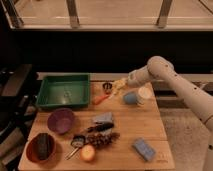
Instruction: Place banana in purple bowl
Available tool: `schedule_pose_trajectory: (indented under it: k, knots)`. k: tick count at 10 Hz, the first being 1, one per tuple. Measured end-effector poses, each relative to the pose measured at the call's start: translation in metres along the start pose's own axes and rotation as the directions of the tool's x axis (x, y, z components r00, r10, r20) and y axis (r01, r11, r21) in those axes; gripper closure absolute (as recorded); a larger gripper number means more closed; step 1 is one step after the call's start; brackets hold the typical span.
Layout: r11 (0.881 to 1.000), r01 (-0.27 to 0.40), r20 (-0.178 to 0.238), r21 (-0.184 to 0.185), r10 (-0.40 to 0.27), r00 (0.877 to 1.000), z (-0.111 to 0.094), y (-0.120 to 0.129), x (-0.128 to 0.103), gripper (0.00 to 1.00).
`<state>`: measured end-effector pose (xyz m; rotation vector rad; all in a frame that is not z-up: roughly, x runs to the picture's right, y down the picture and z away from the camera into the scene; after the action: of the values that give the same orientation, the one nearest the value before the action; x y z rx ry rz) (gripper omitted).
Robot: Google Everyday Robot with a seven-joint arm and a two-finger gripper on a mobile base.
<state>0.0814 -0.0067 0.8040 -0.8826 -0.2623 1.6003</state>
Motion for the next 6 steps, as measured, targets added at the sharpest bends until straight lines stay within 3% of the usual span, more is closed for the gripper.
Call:
schedule_pose_trajectory:
  k: [2, 3, 5, 6]
  knots:
    - [0.995, 0.057, -0.029, -0.079, -0.060, 0.998, 0.016, 0.036, 0.010, 1.00]
    - [0.986, 0.102, -0.053, -0.131, -0.110, 0.993, 0.024, 0.062, 0.021, 1.00]
    - [0.960, 0.171, -0.094, -0.224, -0.196, 0.976, 0.036, 0.108, 0.047, 1.00]
    - [0.940, 0.196, -0.122, -0.279, -0.237, 0.964, 0.041, 0.131, 0.064, 1.00]
